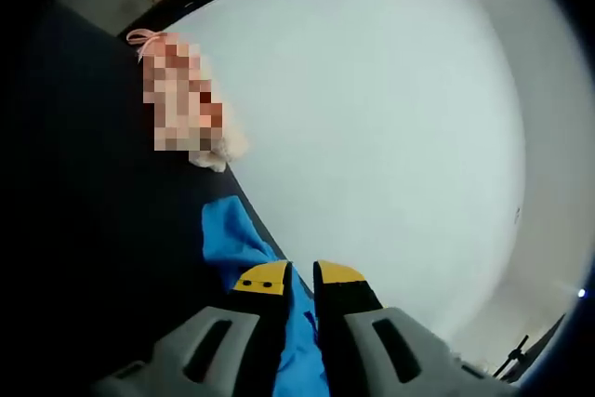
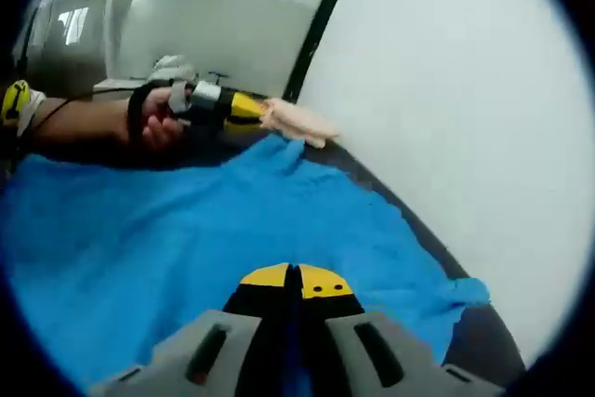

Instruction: Spread out the cloth and fold it

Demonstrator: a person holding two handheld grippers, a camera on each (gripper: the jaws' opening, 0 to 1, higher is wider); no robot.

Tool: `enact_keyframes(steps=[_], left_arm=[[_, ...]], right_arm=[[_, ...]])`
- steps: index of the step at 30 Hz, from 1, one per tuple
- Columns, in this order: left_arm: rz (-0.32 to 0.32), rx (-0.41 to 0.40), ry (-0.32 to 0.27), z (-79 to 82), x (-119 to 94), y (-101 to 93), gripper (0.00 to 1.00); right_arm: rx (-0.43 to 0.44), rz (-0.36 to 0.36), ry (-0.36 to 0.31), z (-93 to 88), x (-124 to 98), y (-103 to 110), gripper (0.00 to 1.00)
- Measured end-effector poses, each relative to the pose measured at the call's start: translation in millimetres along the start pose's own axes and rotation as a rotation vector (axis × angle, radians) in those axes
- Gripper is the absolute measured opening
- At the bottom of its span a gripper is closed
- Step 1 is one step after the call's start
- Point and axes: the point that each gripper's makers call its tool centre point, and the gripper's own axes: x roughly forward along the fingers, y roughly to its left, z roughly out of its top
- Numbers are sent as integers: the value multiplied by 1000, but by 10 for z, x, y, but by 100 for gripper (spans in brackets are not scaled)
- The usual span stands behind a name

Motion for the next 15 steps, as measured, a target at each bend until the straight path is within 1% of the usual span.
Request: enact_keyframes(steps=[1, 2, 3, 4, 5, 6, 7, 8, 9, 10, 11, 12, 13, 14, 15], left_arm=[[1, -4, -3, 16, 2, 8, 11], [1, -8, -4, 19, 4, 12, 11], [-2, -13, -6, 22, 6, 13, 11], [-5, -17, -8, 30, 14, 17, 11], [-6, -19, -10, 36, 22, 22, 11], [-4, -20, -11, 39, 26, 27, 11], [-3, -21, -11, 40, 33, 35, 11], [-4, -18, -10, 40, 39, 37, 11], [-4, -16, -10, 39, 42, 35, 11], [-4, -14, -9, 35, 39, 28, 11], [-4, -12, -8, 34, 42, 28, 11], [-4, -10, -8, 35, 37, 32, 11], [-4, -9, -8, 35, 39, 33, 11], [-4, -8, -9, 31, 36, 24, 11], [-4, -7, -9, 30, 36, 22, 11]], right_arm=[[39, -12, -89, 74, 9, 43, 2], [-5, -5, -169, 204, -51, 38, 2], [43, 23, -171, 239, -102, 73, 3], [108, 9, -178, 279, -157, 14, 5], [119, 18, -215, 381, -248, -56, 8], [130, -7, -250, 465, -311, -169, 15], [118, -97, -278, 511, -402, -463, 16], [134, -159, -287, 514, -475, -658, 16], [168, -254, -310, 491, -570, -1000, 16], [178, -334, -312, 437, -643, -1249, 16], [201, -457, -287, 258, -739, -1626, 16], [239, -495, -280, 178, -769, -1742, 16], [356, -572, -265, -52, -831, -2016, 16], [431, -596, -260, -199, -836, -2141, 16], [546, -613, -276, -372, -845, -2260, 16]])
